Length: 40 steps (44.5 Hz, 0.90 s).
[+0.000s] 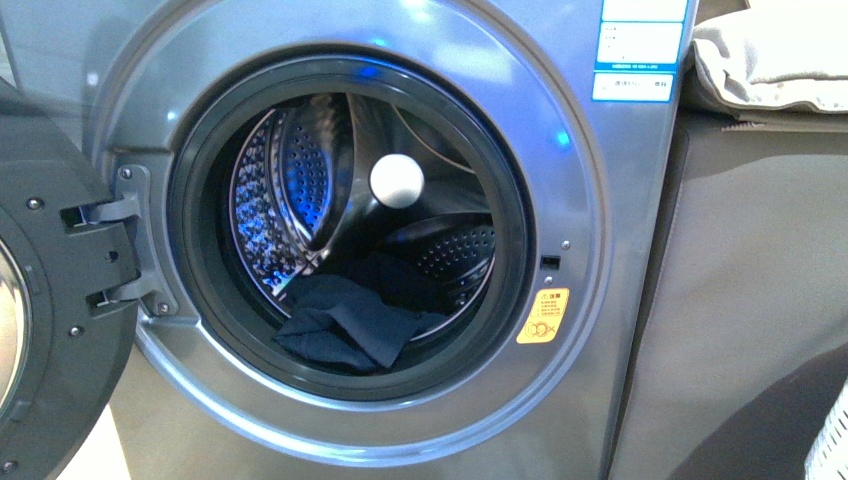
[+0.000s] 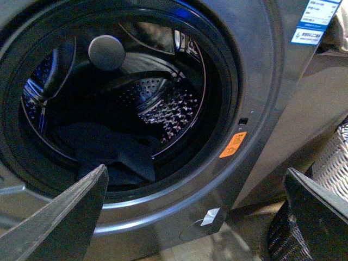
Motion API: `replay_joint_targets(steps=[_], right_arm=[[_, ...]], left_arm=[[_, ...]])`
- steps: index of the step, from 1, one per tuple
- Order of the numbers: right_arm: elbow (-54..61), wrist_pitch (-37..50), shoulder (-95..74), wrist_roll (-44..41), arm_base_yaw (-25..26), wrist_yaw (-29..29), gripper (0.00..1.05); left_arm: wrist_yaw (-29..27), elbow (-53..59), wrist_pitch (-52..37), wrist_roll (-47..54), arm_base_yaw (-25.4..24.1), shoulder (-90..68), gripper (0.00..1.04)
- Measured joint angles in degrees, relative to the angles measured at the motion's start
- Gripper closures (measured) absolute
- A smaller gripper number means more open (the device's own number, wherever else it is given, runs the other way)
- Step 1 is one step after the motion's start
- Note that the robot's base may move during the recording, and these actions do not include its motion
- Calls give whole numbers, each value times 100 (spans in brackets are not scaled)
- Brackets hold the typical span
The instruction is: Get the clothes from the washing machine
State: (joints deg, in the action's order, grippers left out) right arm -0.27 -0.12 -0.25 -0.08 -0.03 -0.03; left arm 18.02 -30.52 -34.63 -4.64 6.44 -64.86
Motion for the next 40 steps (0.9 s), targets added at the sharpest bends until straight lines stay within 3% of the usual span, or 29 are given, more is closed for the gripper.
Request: replay_joint_targets(steps=[18,29,40], right_arm=[[0,0,0,0,0,0,7],[0,0,0,0,0,0,7],[0,0,0,0,0,0,7]], left_arm=[[-645,-1650,-247,354,691,-2769,6],[-1143,-3073,22,503,645,-4452,6],[-1300,-4339,496,581,592,-5661,6]])
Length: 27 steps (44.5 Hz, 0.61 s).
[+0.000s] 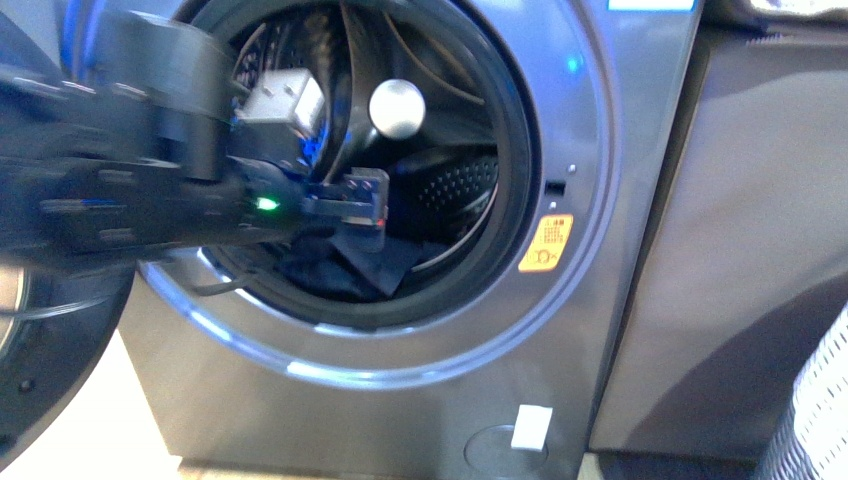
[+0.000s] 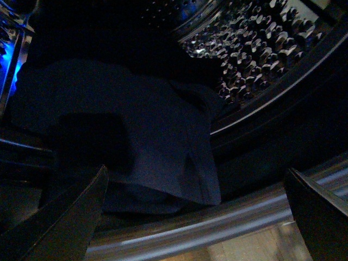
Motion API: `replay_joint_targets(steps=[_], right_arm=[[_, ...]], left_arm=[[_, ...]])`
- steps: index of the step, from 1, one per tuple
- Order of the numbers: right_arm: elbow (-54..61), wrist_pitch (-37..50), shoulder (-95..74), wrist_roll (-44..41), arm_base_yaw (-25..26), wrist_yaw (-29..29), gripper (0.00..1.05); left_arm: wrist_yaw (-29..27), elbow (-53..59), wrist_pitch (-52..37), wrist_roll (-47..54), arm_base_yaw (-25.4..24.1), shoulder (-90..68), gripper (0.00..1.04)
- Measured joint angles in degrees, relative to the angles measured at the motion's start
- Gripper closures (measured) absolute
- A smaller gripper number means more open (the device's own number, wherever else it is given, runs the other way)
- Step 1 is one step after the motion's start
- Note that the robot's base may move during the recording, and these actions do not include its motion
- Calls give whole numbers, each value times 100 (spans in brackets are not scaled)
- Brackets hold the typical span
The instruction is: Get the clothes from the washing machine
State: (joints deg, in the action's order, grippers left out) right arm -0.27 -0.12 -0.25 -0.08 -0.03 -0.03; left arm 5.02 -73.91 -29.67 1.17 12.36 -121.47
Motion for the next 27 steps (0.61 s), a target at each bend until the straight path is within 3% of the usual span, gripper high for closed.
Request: replay_joint_targets(steps=[17,27], right_arm=[[0,0,0,0,0,0,7],[0,0,0,0,0,0,7]], left_arm=[[-669,-2433,1333,472,-44,-1436,6],[-791,-3458,2129,682,-149,-2048,6]])
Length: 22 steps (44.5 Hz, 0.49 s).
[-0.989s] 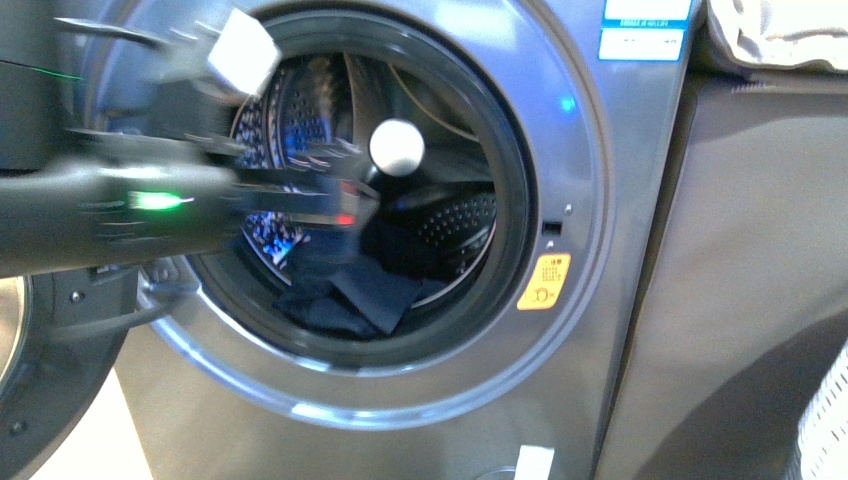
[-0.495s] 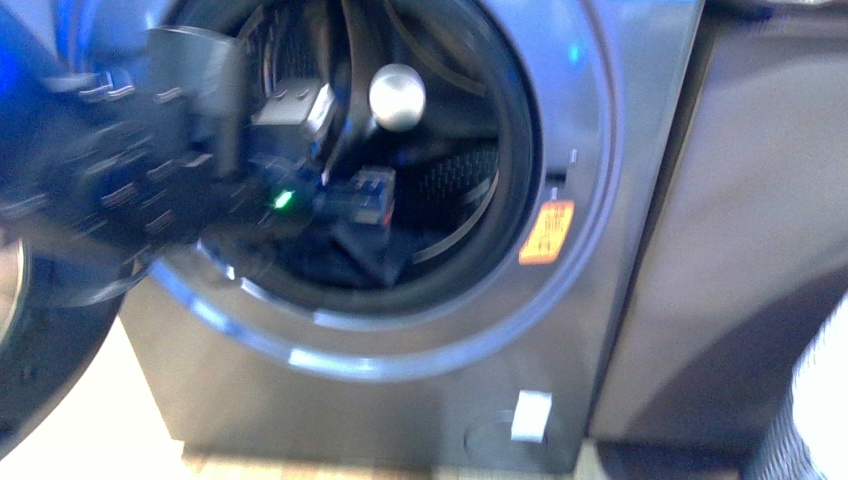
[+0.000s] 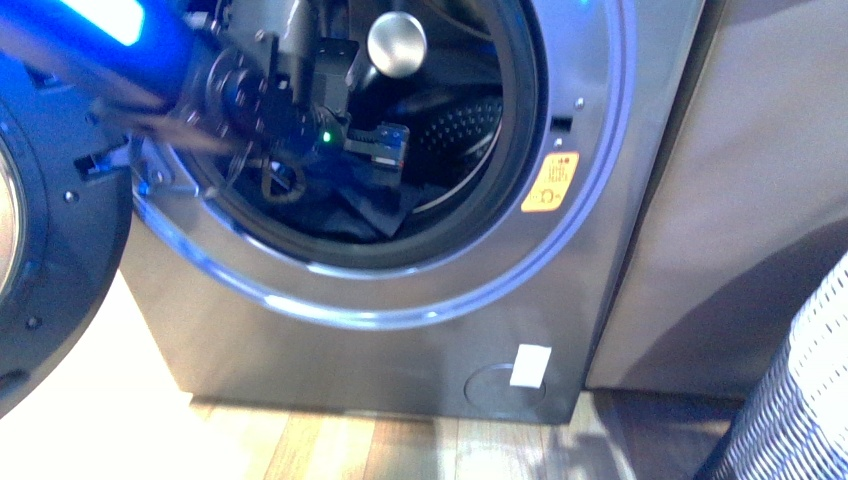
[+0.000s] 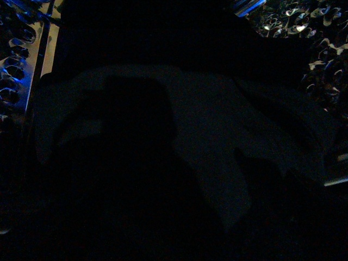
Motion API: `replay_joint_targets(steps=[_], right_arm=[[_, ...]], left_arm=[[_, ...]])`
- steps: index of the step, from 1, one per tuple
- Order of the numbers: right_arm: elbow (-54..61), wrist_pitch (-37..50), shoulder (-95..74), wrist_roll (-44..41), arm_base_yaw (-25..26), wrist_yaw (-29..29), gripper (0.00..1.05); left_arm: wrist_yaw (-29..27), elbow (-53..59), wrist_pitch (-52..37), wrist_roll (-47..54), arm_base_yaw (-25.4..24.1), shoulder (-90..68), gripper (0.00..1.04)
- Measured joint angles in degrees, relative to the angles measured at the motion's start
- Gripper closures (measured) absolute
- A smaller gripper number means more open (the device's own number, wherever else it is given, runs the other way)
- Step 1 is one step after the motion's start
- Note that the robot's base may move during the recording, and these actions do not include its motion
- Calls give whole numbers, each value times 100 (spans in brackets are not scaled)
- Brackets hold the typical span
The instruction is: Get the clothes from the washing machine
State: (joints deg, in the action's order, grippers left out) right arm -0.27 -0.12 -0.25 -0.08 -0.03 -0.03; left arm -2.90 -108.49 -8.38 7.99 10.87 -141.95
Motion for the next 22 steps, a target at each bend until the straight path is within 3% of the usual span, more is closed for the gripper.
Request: replay_joint_targets(steps=[22], right_arm=[[0,0,0,0,0,0,7]], left_arm=[[101,-957,1744,-76,-4,-603,6]])
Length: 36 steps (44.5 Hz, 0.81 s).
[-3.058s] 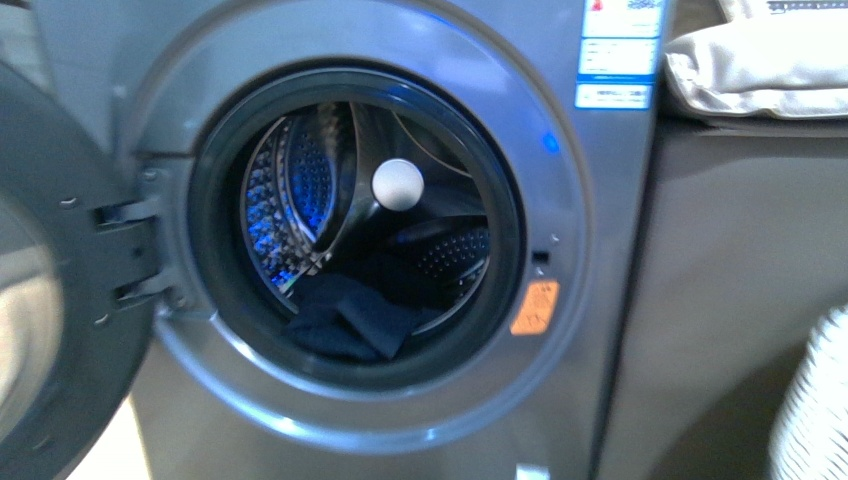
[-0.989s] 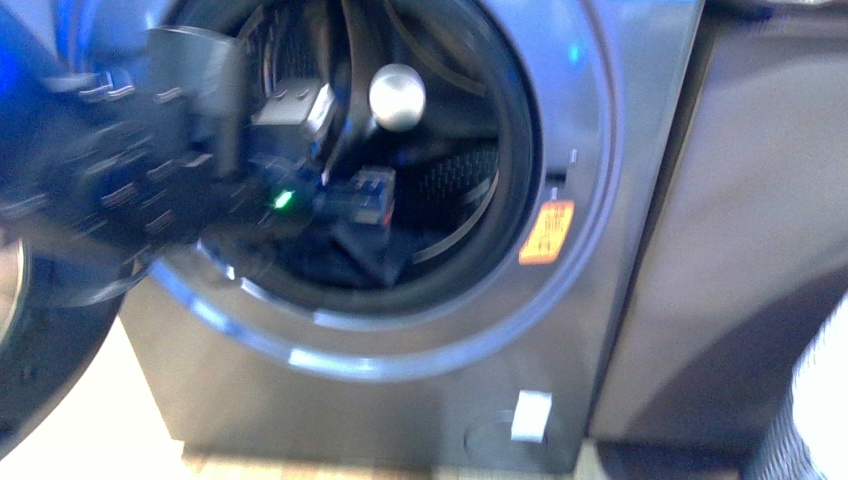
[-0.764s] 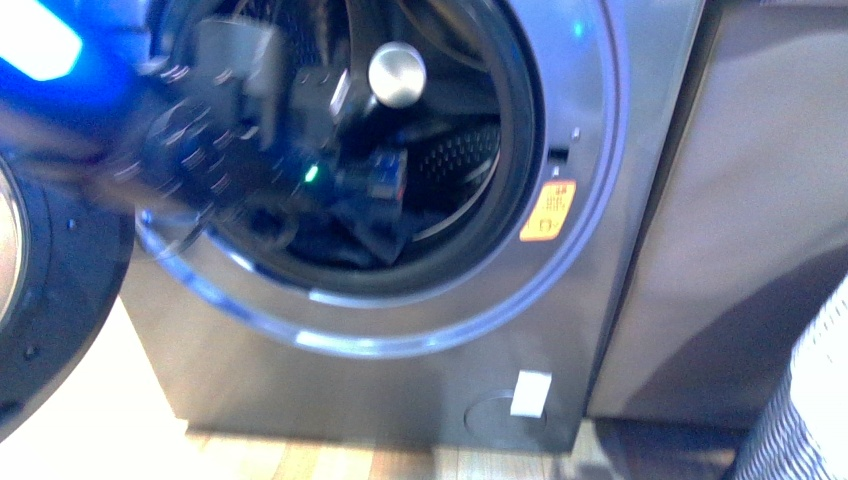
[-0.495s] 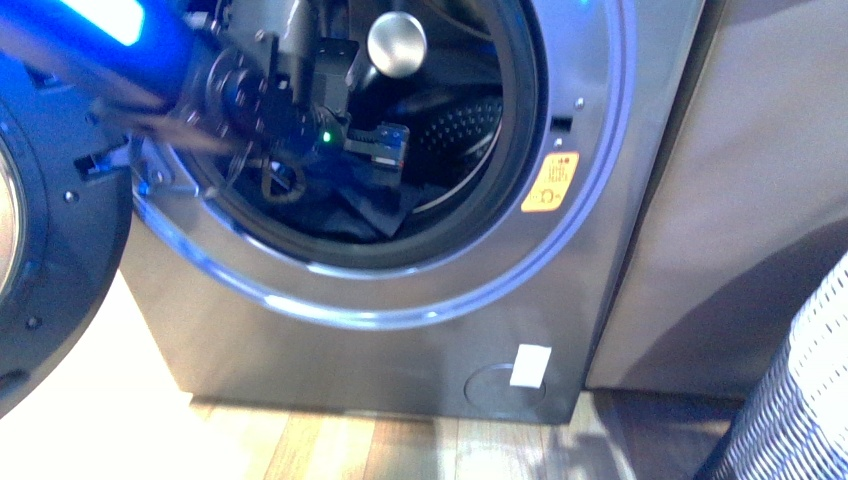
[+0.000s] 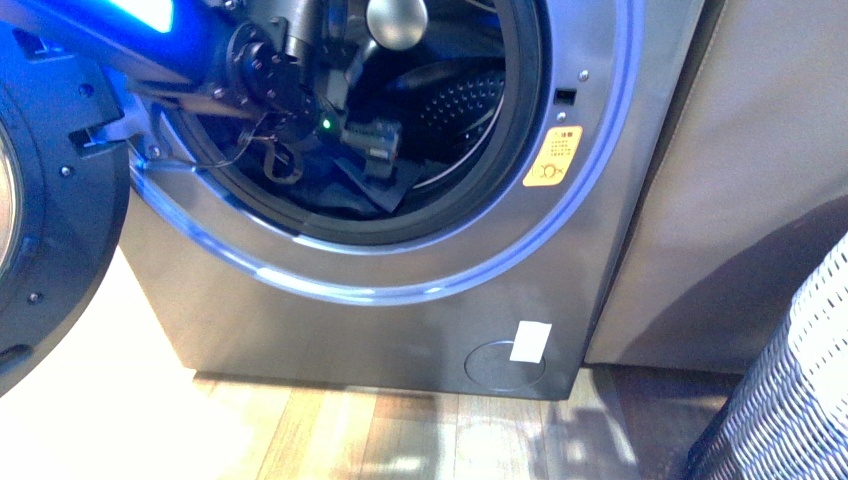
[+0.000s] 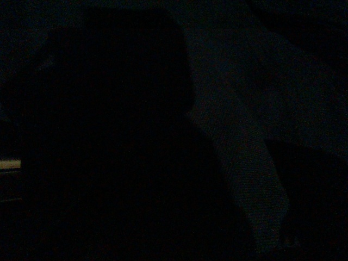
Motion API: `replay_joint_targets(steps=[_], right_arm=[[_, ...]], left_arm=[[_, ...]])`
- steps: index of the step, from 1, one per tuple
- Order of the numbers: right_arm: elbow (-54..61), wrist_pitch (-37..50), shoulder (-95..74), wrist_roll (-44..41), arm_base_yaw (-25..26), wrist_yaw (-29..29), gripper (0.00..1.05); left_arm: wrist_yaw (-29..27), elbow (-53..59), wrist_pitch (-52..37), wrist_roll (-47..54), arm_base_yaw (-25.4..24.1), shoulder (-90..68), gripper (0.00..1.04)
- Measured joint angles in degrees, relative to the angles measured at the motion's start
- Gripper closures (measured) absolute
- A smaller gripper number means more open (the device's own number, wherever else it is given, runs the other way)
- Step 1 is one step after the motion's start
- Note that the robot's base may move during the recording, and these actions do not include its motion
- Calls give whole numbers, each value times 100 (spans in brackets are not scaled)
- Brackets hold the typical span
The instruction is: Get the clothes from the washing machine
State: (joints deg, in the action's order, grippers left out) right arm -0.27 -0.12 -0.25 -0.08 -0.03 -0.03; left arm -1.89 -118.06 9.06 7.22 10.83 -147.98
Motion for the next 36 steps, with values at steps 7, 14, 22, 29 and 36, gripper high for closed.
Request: replay_joint_targets(steps=[7,14,22,29,36], right_arm=[[0,0,0,0,0,0,7],[-2,0,0,0,0,0,7],[-2,0,0,0,0,0,7],[-2,0,0,0,0,0,7],[0,0,0,0,0,0,7]], left_arm=[[203,-33,479,-17,28,2,6],[247,11,551,55,35,15,6],[181,90,516,181,35,48,29],[190,223,435,186,33,90,52],[208,723,50,208,44,315,81]])
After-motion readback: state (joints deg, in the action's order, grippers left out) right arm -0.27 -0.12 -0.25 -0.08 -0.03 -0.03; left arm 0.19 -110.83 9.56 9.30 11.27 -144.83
